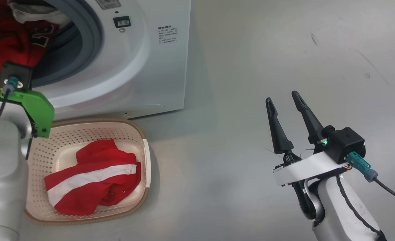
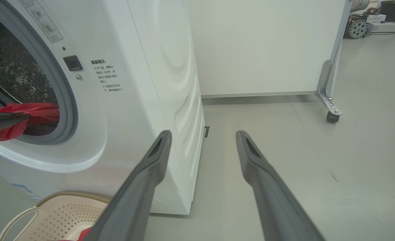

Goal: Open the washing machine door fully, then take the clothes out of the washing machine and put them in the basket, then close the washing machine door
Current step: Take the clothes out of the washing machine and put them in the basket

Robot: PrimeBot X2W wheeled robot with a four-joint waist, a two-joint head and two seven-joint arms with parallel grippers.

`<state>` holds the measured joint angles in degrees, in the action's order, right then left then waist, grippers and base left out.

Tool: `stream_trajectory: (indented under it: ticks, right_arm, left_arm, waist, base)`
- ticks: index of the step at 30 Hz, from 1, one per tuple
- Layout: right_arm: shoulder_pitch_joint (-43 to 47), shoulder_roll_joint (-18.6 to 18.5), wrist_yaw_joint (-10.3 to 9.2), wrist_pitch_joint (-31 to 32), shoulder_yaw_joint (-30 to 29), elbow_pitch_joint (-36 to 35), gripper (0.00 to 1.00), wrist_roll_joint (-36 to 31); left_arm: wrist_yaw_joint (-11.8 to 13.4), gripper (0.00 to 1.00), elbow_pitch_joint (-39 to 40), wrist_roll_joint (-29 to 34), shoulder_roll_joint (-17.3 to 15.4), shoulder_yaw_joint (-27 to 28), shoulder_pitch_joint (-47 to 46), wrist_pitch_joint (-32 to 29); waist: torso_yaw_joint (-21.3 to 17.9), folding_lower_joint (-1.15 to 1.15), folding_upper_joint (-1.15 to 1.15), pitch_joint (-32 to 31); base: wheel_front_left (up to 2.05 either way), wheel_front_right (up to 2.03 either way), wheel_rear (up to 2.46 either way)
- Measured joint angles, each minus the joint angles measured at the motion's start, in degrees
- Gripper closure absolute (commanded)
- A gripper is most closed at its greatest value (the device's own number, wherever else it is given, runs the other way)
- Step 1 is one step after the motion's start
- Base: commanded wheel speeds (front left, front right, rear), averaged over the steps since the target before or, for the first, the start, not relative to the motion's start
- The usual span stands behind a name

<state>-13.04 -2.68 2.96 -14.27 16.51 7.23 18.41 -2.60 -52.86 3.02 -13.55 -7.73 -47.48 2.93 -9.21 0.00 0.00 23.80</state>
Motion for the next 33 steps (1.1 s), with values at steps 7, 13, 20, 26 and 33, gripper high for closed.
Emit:
stream_trajectory:
  ticks: [7,13,20,26,33]
  right_arm:
    - [1.96,-0.02,0.12,-0.01,-0.75,0.75,0.00,-0.62]
    - [4.24,-0.02,0.16,-0.01,-0.96,1.44,0.00,-0.83]
    - [6.08,-0.01,0.18,-0.01,-0.85,1.77,0.00,-0.83]
    - [7.82,-0.01,0.18,-0.01,-0.79,2.03,0.00,-0.82]
    - [9.54,-0.01,0.14,-0.01,-0.71,2.10,0.00,-0.82]
  left_arm:
    - [-0.97,1.00,-0.31,0.02,1.22,-1.71,5.39,4.03]
    - [-1.64,1.00,-0.31,-0.49,2.60,-2.13,9.49,6.71]
    - [-2.21,1.00,-0.27,-0.56,3.85,-3.35,14.47,8.31]
    - [-2.61,1.00,0.46,-1.52,5.54,-3.90,18.80,9.21]
    - [-2.66,1.00,5.57,-2.02,5.69,-3.46,20.82,10.83]
  waist:
    - [2.22,0.00,0.00,-4.14]
    - [4.36,0.00,0.00,-7.59]
    - [6.89,0.00,0.00,-11.18]
    - [8.87,0.00,0.00,-13.89]
    - [11.09,0.00,0.00,-16.39]
  base:
    - [0.00,0.00,0.00]
    - [0.00,0.00,0.00]
    - [0.00,0.00,0.00]
    - [0.00,0.00,0.00]
    - [0.00,0.00,0.00]
